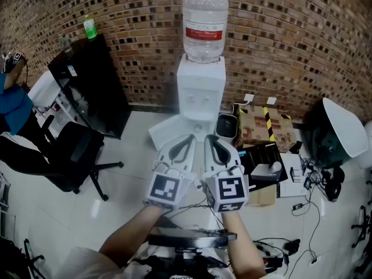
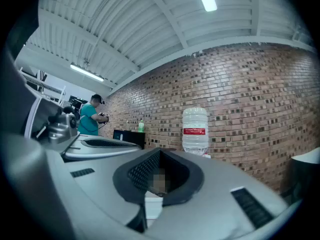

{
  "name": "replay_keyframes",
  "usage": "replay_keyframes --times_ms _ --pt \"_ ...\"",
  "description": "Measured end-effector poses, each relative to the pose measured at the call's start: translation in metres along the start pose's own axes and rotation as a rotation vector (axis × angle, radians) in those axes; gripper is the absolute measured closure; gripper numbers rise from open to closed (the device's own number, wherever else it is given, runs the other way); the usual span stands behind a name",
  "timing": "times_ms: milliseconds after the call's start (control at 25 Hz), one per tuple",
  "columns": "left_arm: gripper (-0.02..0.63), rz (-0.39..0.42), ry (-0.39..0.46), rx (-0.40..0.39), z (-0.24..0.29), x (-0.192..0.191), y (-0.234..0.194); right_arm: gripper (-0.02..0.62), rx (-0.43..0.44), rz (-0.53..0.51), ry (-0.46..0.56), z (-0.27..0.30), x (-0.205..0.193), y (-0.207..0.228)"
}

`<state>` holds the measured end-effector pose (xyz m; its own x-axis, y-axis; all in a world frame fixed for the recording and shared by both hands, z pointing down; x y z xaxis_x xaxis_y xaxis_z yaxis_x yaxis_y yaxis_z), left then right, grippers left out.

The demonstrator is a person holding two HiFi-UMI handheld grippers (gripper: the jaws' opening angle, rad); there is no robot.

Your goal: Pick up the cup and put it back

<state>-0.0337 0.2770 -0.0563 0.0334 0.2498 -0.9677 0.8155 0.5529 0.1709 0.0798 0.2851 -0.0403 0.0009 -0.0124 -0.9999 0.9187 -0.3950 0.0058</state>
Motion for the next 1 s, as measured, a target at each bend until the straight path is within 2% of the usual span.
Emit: replay_keyframes --times_ms 240,480,720,1000 --pt "0.606 -0.012 -0.004 0.018 0.014 -0.009 -0.006 0.591 0.002 0.020 0.022 0.018 0.004 0.007" --pt "0.606 -0.017 0.008 0.034 0.047 -0.025 -0.032 0.591 0.001 -0.011 0.006 0.056 -0.004 0.024" --pt "0.606 -0.033 0.017 0.022 0.095 -0.050 -0.078 0.591 -0.016 -0.016 -0.014 0.119 -0.016 0.041" --pt "0.606 -0.053 0.013 -0.016 0.156 -0.069 -0.136 0.591 -0.074 -0.024 -0.012 0.201 -0.012 0.057"
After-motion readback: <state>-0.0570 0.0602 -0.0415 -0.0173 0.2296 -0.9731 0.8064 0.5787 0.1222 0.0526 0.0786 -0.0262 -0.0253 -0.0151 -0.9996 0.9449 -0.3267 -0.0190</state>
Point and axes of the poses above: the fingertips, and each gripper's own axes: z forward along the fingers, y to its right, x out of its top, the point moved 8 cm from there along -z, backward along the fingers, and after that the axes turned 3 degrees about z, right-handed, at the moved point
